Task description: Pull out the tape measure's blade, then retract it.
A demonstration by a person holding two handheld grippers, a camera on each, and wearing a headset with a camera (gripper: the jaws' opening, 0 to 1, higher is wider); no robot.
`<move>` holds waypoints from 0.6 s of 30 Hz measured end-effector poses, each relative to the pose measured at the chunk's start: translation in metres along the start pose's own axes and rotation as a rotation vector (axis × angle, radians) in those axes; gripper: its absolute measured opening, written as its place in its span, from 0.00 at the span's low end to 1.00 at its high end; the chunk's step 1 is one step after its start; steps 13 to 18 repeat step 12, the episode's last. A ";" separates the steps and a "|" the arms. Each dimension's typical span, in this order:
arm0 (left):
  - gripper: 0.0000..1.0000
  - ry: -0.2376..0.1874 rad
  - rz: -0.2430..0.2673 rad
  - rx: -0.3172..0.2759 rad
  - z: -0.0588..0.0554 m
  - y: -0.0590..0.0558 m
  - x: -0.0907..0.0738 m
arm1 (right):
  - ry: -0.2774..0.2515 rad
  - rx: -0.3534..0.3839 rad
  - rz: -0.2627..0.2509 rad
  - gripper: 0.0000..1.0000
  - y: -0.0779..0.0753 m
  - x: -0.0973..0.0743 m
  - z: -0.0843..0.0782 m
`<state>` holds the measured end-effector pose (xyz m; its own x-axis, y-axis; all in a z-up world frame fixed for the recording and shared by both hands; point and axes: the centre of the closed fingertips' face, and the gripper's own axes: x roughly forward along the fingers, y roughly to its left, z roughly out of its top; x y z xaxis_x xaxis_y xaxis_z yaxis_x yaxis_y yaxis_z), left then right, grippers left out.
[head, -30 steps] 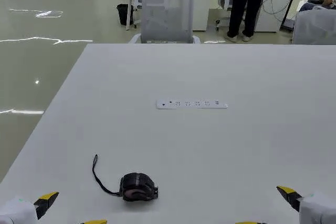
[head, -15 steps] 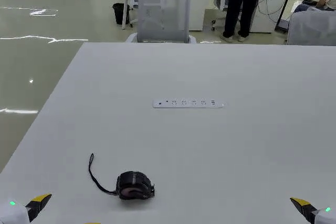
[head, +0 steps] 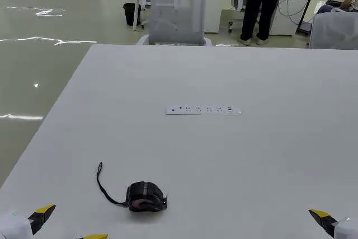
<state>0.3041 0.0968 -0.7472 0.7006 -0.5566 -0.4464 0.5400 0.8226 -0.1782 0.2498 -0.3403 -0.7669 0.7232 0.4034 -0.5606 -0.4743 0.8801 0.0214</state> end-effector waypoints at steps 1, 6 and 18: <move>0.99 0.003 -0.004 -0.006 -0.001 -0.001 0.000 | 0.001 0.002 -0.002 1.00 0.000 -0.001 0.000; 0.99 0.006 -0.007 0.002 -0.002 -0.002 -0.002 | -0.004 0.021 -0.003 1.00 -0.002 -0.003 -0.002; 0.99 0.011 -0.005 0.002 -0.003 -0.001 -0.003 | -0.003 0.023 -0.003 1.00 -0.002 -0.004 -0.002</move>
